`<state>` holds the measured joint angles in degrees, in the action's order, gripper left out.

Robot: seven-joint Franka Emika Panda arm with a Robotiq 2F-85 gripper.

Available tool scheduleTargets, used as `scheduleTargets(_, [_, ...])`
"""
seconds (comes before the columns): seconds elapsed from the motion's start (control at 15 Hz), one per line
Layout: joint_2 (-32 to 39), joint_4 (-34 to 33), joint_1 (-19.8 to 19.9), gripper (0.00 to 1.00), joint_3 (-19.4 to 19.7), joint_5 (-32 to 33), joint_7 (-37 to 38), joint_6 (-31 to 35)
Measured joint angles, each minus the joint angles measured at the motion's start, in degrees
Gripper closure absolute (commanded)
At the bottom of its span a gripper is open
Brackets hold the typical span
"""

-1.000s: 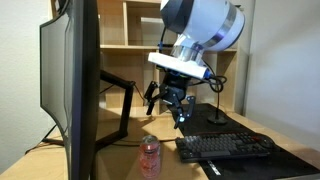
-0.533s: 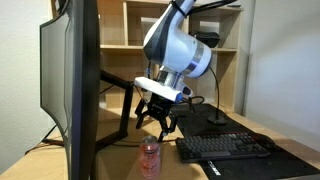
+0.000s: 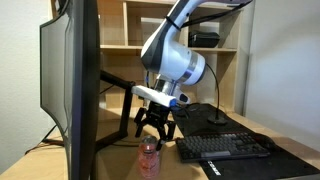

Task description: Move the drink can closer to the lamp

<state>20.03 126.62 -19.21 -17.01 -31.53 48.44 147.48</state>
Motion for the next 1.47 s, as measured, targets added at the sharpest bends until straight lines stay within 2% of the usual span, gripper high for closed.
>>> scheduleTargets(0.27, [0.28,-0.01,-0.01,0.55,0.23,2.17,1.92,-2.46])
scheduleTargets(0.33, [0.30,-0.01,-0.01,0.59,0.25,2.51,2.24,-2.76])
scheduleTargets(0.67, [0.27,-0.17,-0.01,0.59,0.46,3.17,2.64,-3.63])
scheduleTargets(0.87, [-1.98,0.18,-0.02,0.59,1.49,6.81,4.02,-3.66])
scheduleTargets(1.07, [-10.78,3.66,0.03,0.59,3.12,10.89,7.05,-3.28])
scheduleTargets(1.27, [-21.70,9.15,0.85,0.59,4.58,14.37,13.40,-2.81])
scheduleTargets(1.33, [-25.30,11.08,1.69,0.34,4.89,14.06,14.70,-2.74])
scheduleTargets(1.4, [-28.83,13.03,2.56,0.34,5.13,13.63,15.03,-2.74])
scheduleTargets(1.47, [-32.03,14.91,3.17,0.59,5.29,13.22,15.03,-2.74])
